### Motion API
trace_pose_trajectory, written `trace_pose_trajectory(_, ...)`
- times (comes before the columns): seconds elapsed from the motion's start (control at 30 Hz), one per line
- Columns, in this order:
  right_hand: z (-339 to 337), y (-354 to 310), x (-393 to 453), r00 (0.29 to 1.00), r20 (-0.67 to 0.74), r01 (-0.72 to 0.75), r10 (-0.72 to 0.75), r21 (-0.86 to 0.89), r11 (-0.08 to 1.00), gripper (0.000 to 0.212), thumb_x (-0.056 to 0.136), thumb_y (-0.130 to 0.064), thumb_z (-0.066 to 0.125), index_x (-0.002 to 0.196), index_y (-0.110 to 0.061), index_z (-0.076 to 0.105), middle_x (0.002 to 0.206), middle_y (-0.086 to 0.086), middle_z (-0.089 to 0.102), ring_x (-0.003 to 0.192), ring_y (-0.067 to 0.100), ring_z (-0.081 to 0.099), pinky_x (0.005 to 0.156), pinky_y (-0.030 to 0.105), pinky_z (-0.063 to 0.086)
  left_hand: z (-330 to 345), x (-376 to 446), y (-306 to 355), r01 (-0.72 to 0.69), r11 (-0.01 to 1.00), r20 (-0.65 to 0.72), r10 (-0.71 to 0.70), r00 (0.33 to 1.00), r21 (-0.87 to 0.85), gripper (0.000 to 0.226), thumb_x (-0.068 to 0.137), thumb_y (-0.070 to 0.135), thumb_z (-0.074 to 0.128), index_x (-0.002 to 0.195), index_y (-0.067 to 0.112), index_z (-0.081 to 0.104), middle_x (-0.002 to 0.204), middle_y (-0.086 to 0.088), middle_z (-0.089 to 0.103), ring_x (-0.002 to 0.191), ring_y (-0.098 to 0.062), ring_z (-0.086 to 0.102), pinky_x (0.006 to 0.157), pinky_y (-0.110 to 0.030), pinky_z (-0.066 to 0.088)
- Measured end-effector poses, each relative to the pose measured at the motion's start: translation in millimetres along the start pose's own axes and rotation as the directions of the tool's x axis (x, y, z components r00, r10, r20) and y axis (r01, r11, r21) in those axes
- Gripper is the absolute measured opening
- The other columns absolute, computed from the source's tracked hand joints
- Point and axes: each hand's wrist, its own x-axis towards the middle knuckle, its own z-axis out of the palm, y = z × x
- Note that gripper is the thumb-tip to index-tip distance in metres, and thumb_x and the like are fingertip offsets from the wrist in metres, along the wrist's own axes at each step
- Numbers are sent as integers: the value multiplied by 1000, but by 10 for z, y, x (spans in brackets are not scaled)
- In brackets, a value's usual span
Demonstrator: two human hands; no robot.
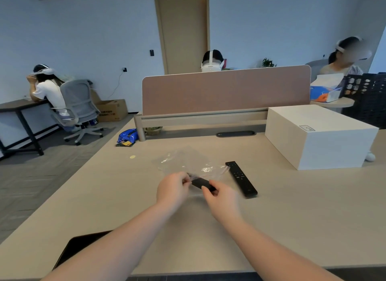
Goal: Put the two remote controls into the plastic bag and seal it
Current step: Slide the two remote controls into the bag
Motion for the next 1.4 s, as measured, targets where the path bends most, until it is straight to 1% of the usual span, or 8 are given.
trace_pose_trajectory(0.37,362,113,443,995,75,-60,71,-132,989,25,84,-25,67,77,-17,44,77,7,58,71,25,51,63,29,40,80,80,10,-42,999,22,42,999,-28,9,82,13,62,79,16,70,84,-4,75,82,-25,65,70,-32,50)
trace_pose_trajectory(0.5,408,150,522,984,151,-51,92,-257,965,17,87,-26,61,76,-14,59,91,12,70,77,26,57,65,28,41,70,127,-59,-43,999,50,42,998,33,10,83,15,60,81,17,69,84,-2,74,84,-24,64,70,-32,49)
trace_pose_trajectory(0.63,466,230,532,973,231,74,-1,-310,948,26,88,-10,48,99,-13,71,120,10,63,102,34,62,80,33,49,81,134,-91,-29,998,56,26,998,48,9,84,17,61,81,19,69,84,-2,74,84,-25,65,73,-34,52)
trace_pose_trajectory(0.77,437,278,537,946,323,122,18,-408,905,48,89,-8,40,131,-26,53,139,8,44,134,28,35,106,36,38,108,106,-79,-45,997,69,40,997,67,8,84,17,61,81,19,69,87,-3,73,86,-26,64,72,-33,50)
trace_pose_trajectory(0.93,358,223,536,931,360,140,57,-498,856,51,91,-6,36,140,-15,37,141,14,42,134,30,29,110,38,34,106,96,-52,-50,994,74,43,996,95,9,84,17,60,81,19,68,87,-2,73,86,-26,64,71,-34,50)
trace_pose_trajectory(1.1,79,255,410,993,117,7,28,-289,957,25,85,-7,44,97,-8,65,107,15,68,102,35,62,86,40,53,87,94,-58,-45,992,73,36,997,121,10,85,17,58,81,20,67,85,-1,73,83,-26,63,70,-34,51)
trace_pose_trajectory(1.23,-265,444,410,982,-168,1,-81,-430,903,28,87,-16,46,111,-15,60,107,11,63,105,31,52,84,39,46,86,72,-39,-39,993,67,32,997,114,12,85,16,57,82,20,68,87,-1,72,85,-26,63,71,-36,52)
trace_pose_trajectory(1.4,-503,677,443,977,-115,-212,178,-592,778,42,89,-41,50,126,-22,45,124,7,57,121,28,45,97,39,38,96,21,24,-21,990,51,14,999,142,12,87,20,55,86,23,66,92,2,71,88,-26,62,68,-31,48)
